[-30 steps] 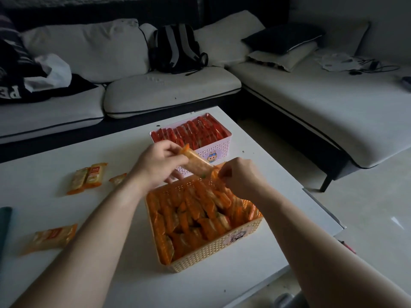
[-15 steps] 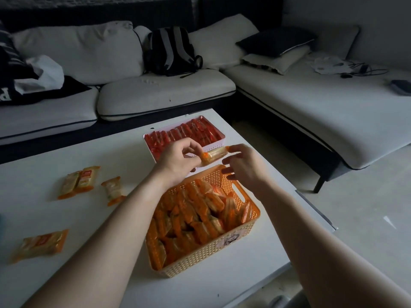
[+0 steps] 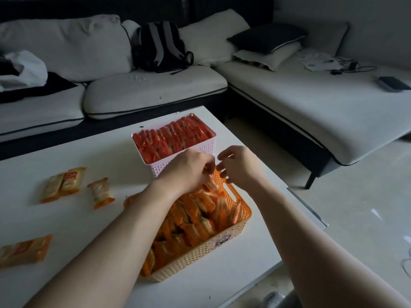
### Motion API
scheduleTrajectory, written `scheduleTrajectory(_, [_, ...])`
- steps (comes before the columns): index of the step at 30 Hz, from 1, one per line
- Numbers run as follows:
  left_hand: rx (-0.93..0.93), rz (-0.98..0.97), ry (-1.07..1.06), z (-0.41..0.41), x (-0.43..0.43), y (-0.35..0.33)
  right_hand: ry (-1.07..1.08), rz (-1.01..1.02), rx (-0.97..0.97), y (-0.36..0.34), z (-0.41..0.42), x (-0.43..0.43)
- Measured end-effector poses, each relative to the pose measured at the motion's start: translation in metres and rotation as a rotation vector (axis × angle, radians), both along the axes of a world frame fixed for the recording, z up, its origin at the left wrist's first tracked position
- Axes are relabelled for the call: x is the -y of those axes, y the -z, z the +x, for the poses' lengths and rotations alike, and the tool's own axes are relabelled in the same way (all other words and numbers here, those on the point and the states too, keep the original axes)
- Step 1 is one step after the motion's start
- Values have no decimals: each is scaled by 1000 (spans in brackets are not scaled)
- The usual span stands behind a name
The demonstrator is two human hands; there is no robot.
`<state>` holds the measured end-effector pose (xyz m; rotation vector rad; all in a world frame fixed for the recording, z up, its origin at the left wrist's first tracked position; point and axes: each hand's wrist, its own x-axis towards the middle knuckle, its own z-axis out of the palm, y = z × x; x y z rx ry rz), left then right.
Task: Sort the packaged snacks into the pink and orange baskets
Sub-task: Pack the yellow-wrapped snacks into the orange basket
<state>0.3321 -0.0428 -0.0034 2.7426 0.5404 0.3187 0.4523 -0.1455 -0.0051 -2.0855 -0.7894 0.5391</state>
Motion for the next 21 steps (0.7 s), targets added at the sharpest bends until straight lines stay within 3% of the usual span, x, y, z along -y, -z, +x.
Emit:
scheduleTrajectory(3, [-15, 50, -64, 8, 5, 15, -96, -94, 48, 1, -1, 2])
scheduleTrajectory(7, [120, 57, -211, 2, 9, 22, -254, -153, 131, 4, -9, 4])
scheduleTrajectory(12, [169, -168, -236, -29, 14, 12, -251, -237, 439, 15, -19, 1])
scheduleTrajectory(16, [-35, -226, -140, -46, 26, 16, -108, -267, 595, 23, -23, -1])
scheduleTrajectory(19, [-158, -155, -98, -49, 32, 24, -51, -323, 731, 22, -23, 1])
scheduleTrajectory(21, [-187, -98, -85, -51, 32, 22, -39, -334, 717, 23, -21, 1])
